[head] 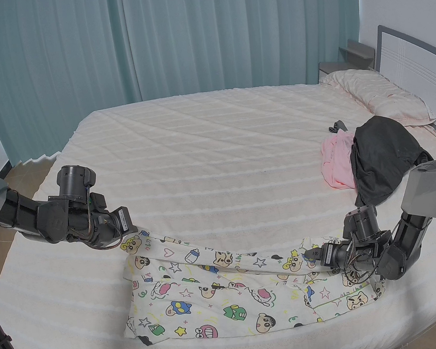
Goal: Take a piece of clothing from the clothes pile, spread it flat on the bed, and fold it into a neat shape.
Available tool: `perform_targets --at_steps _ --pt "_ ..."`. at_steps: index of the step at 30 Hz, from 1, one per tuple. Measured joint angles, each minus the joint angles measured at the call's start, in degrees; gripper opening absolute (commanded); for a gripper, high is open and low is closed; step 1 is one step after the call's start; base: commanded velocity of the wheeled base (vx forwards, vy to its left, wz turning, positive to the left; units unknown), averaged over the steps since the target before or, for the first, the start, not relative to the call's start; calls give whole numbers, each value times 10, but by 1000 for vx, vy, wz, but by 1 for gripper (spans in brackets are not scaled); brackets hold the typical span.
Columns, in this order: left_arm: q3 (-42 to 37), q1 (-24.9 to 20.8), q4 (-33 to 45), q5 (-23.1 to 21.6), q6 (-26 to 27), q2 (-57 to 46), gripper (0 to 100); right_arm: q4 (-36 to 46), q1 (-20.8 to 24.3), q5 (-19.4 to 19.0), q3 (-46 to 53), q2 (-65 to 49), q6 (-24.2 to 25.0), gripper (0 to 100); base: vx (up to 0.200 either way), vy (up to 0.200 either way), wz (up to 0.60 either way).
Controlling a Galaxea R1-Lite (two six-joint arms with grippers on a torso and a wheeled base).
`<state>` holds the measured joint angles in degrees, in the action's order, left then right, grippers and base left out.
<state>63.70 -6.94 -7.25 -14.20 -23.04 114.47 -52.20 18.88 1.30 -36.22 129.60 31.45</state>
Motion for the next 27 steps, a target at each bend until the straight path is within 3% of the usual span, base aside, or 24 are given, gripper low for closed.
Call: perform_targets --at_steps 8,16,17,27 --pt "38 -1 116 17 5 18 0 -3 -1 0 0 3 0 100 0 0 0" --pt "65 0 205 18 45 28 0 -3 -1 0 1 4 7 100 0 0 0" --pt "64 0 209 18 50 30 100 -3 -1 1 1 4 11 100 0 0 0" --pt "33 0 208 15 63 49 100 -3 0 2 2 5 20 100 0 0 0"
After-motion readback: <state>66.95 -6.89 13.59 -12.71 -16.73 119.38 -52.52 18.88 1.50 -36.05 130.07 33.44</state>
